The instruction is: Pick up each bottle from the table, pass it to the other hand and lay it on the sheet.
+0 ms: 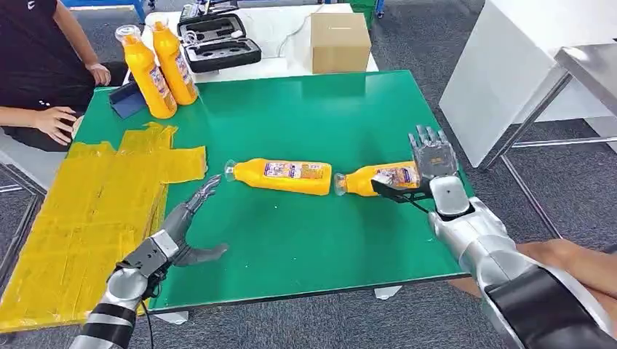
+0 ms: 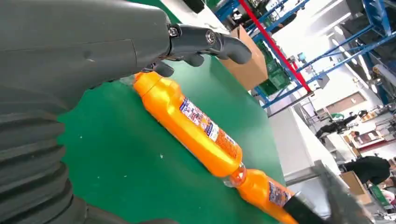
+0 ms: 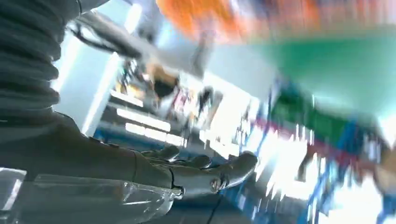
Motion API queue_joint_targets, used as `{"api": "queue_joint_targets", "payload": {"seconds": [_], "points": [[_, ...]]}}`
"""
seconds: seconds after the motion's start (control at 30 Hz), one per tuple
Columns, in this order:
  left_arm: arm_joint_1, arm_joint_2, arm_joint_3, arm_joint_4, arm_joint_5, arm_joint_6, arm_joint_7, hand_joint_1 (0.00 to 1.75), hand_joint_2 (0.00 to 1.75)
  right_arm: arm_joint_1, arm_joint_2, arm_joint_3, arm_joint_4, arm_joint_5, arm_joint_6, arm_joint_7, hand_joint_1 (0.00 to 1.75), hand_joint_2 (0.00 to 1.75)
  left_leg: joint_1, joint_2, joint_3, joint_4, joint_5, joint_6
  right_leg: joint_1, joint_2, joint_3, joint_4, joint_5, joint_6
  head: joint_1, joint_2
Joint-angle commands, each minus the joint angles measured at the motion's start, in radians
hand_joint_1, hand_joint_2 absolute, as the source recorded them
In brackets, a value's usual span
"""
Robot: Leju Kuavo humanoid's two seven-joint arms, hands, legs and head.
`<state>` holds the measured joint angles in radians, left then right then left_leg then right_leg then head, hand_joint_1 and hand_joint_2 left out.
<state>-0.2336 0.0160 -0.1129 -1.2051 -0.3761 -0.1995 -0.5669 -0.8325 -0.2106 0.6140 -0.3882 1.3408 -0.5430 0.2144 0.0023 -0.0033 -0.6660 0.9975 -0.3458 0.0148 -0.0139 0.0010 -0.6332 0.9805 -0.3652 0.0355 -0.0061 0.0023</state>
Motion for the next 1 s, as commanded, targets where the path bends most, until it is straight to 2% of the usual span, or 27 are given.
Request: {"api": "queue_joint_targets", "payload": {"seconds": [0.03,0.2,0.33,0.43,0.57,1.0], "points": [[0.013,-0.007,0.013,-0.007,-0.004,0.005,0.012,0.00,1.75,0.068,0.019,-0.345,-0.185,0.129,-0.094,-0.062,0.00,1.75,0.000,0.000,0.003,0.000,-0.003,-0.001,0.000,-0.001,0.003,0.001,-0.003,-0.002,0.000,0.000],[0.017,-0.006,0.016,-0.010,-0.002,0.001,0.014,0.00,1.75,0.078,0.024,-0.392,-0.203,0.160,-0.077,-0.082,0.00,1.75,0.000,0.000,-0.001,0.000,-0.002,-0.001,0.000,0.000,0.000,0.001,-0.002,-0.001,0.000,0.000],[0.012,-0.004,0.024,-0.006,0.002,-0.005,0.012,0.00,1.75,0.031,0.035,-0.430,-0.093,0.174,0.091,-0.123,0.00,1.75,0.000,0.000,-0.001,0.001,-0.003,-0.001,0.000,0.001,0.000,0.001,-0.003,-0.002,0.000,0.000],[0.009,-0.005,0.024,-0.002,0.002,-0.006,0.012,0.00,1.75,0.022,0.035,-0.438,-0.062,0.172,0.104,-0.128,0.00,1.75,0.000,0.000,-0.003,0.000,-0.001,-0.001,0.000,0.000,-0.002,0.000,-0.001,-0.001,0.000,0.000],[0.000,-0.004,0.023,0.015,0.001,-0.011,0.010,0.00,1.75,-0.004,0.037,-0.460,0.014,0.160,0.191,-0.148,0.00,1.75,0.000,0.000,-0.003,0.000,-0.002,-0.001,0.000,0.001,-0.002,0.001,-0.002,-0.001,0.000,0.000],[0.010,-0.014,0.007,0.033,0.002,-0.022,-0.013,0.00,1.75,-0.014,0.060,-0.469,0.089,0.160,0.287,-0.172,0.00,1.75,0.000,0.001,-0.002,0.001,-0.003,-0.001,0.000,0.001,-0.002,0.001,-0.003,-0.001,0.000,0.000]]}}
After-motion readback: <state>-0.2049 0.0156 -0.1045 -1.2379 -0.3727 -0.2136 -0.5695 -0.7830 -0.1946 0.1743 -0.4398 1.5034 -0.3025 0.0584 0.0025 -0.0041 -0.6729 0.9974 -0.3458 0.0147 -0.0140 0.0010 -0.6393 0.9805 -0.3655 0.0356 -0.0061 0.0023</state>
